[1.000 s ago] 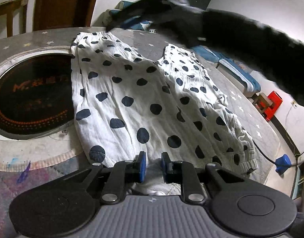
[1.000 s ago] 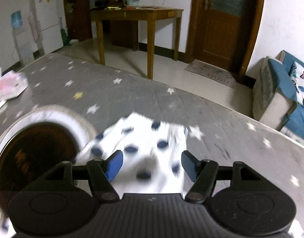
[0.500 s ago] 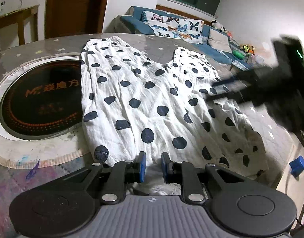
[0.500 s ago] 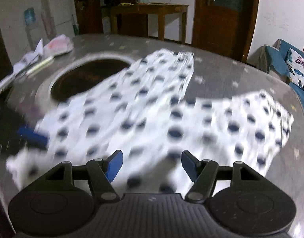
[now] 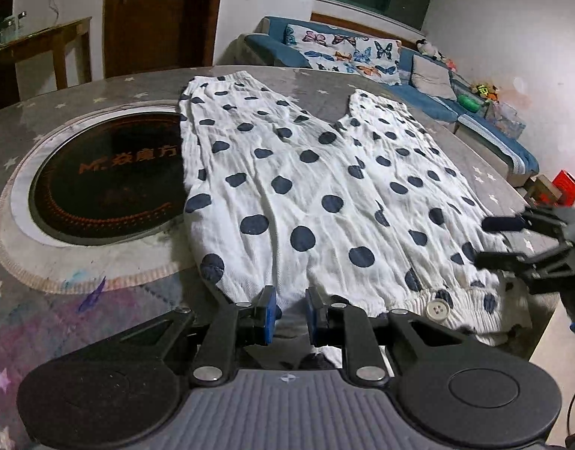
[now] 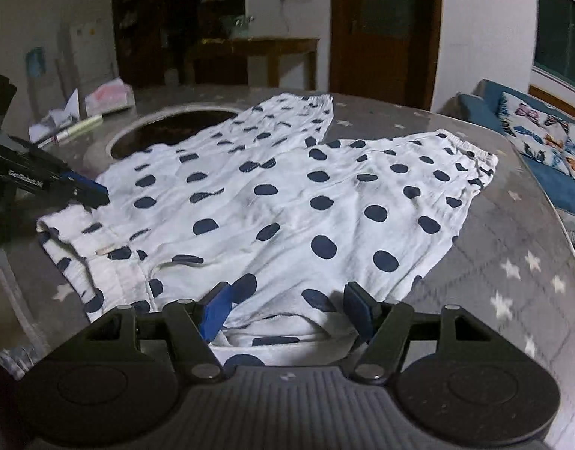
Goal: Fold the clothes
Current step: 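Move the right gripper over the flattened pants toward the waistband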
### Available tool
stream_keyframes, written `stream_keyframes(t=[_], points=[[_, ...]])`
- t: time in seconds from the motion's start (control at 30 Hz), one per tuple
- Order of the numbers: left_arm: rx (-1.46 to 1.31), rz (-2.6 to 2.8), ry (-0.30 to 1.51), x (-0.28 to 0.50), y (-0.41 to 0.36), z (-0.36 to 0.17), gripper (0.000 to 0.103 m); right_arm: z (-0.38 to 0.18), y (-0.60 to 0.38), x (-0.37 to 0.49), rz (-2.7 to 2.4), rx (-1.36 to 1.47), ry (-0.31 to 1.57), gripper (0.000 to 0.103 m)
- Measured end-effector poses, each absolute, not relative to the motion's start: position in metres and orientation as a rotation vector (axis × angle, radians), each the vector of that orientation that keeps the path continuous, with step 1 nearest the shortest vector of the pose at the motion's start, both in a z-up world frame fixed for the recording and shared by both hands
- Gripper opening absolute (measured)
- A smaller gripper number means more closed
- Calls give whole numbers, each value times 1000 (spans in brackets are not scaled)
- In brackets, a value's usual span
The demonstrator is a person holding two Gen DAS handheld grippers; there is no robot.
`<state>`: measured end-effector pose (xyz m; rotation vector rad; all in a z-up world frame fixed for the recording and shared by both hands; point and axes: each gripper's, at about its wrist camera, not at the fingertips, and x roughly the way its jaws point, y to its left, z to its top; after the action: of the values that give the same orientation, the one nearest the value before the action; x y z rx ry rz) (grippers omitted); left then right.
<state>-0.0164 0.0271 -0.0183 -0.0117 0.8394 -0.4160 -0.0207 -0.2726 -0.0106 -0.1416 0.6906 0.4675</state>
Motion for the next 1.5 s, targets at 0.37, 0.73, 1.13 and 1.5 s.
stream_keyframes(t=[0.37, 0.73, 1.13, 1.5], points=[[0, -397, 786, -14, 5, -6, 27, -4, -257, -31, 523, -106, 615, 68], [42, -333, 798, -18, 4, -9, 28, -4, -272, -42, 541, -58, 617, 72], [90, -491, 742, -29, -52, 12, 41, -17, -305, 4, 396, -13, 693, 73], [218, -766, 730, -66, -131, 7, 67, -8, -335, 25, 289, 53, 704, 76]])
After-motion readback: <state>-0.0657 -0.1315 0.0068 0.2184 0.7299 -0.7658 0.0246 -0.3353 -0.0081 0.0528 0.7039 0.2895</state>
